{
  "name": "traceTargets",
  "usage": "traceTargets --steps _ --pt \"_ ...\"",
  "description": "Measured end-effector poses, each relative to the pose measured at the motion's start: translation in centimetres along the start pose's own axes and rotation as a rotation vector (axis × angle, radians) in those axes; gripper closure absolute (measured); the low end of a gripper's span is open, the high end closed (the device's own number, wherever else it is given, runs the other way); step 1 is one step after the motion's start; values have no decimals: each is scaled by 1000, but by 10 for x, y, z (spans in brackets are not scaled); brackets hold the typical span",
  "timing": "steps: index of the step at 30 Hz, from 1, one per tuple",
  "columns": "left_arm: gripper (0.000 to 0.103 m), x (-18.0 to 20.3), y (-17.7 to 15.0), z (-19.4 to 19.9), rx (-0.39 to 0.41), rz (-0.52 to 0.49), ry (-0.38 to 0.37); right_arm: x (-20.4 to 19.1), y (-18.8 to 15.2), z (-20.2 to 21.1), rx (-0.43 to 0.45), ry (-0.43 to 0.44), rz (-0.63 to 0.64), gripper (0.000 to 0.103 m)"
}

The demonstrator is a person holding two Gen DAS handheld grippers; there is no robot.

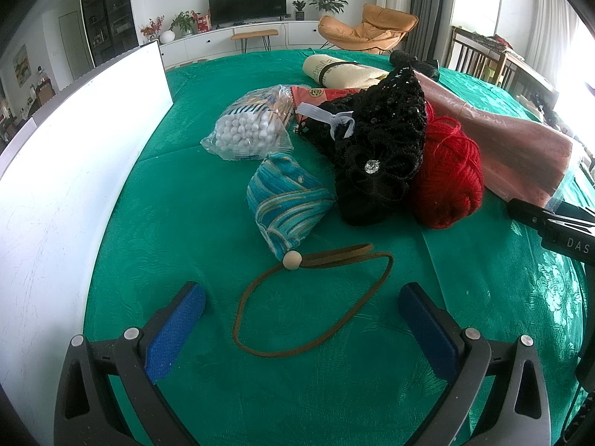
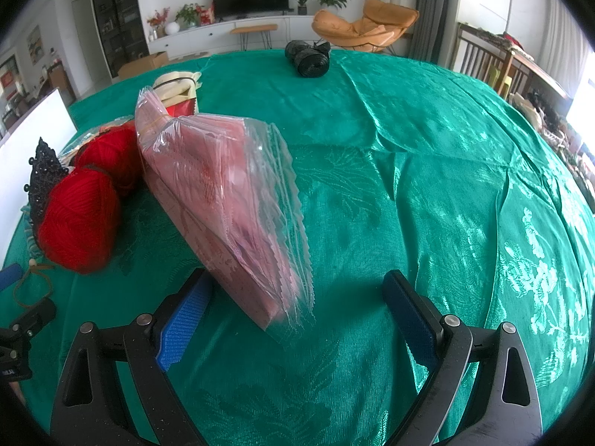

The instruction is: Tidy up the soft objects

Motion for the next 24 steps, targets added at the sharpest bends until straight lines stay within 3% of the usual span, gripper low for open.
traceTargets --steps 14,20,24 --pt "0 0 -1 1 -4 -4 -4 0 0 0 0 -1 0 8" --pt "0 6 -16 26 -69 -41 -167 0 1 1 0 -1 0 8" --pt "0 -2 18 38 -18 -33 -163 0 0 0 0 0 0 8"
Point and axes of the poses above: each gripper's, at about its wrist camera, not at the fingertips, and z roughly against the way its jaws point, x to its right, y to its top, the point moved 6 cm from there along -z, roughly the way its jaws point, and after that the axes turned 2 degrees about x, right-handed, at the moved point
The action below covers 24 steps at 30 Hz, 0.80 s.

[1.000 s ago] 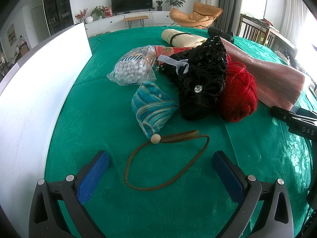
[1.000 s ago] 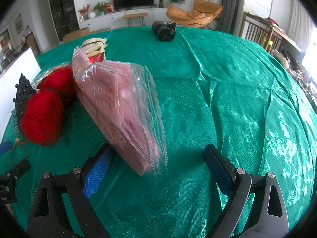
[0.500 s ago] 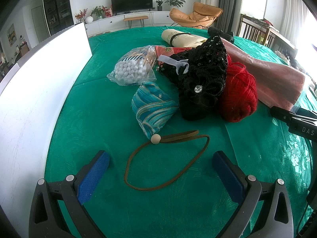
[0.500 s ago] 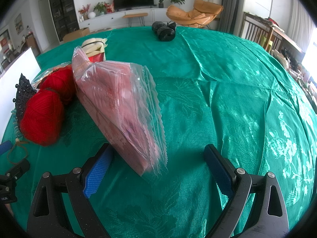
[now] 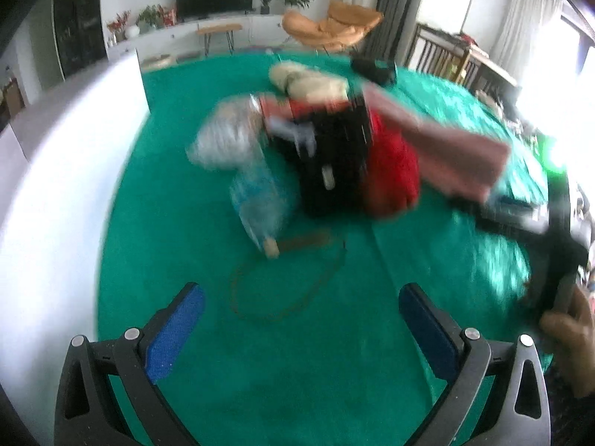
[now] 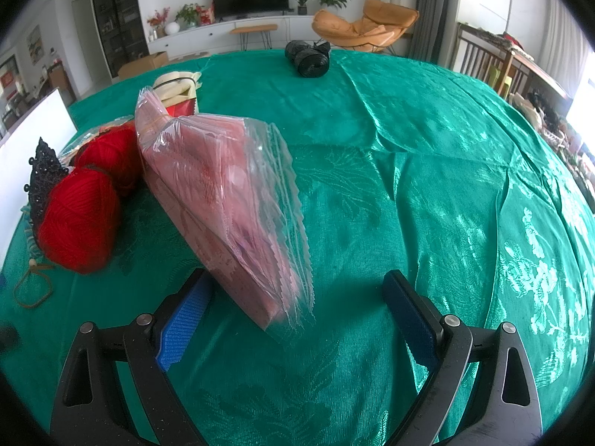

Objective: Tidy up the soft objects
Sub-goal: 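Grasp the blue striped pouch with the left tool while the right tool grasps the bagged pink towel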

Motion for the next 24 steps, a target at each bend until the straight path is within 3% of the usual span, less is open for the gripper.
traceTargets --steps 2,4,6,8,10,14,20,22,23,24 --pt "0 -6 22 -3 17 -10 31 0 0 0 0 0 0 8" --pt "2 -11 37 -20 -20 -33 55 0 0 0 0 0 0 8" --pt "24 -15 45 -40 -54 -39 52 0 0 1 0 0 0 8" --pt "31 -21 46 -57 -90 -12 11 0 0 0 0 0 0 8" --pt "52 -27 45 -67 -104 27 -10 0 0 0 0 0 0 8" --pt "59 -30 39 -60 -58 65 -34 0 0 0 0 0 0 8" --pt "56 -19 -9 -10 -61 80 -74 0 0 0 0 0 0 8" --pt "42 -16 -19 -6 -57 77 -76 0 0 0 0 -1 0 8" --pt "24 -16 -20 -6 -45 74 -65 0 0 0 0 -1 0 8" --pt "14 -15 -20 -6 -28 70 -43 0 0 0 0 -2 0 8"
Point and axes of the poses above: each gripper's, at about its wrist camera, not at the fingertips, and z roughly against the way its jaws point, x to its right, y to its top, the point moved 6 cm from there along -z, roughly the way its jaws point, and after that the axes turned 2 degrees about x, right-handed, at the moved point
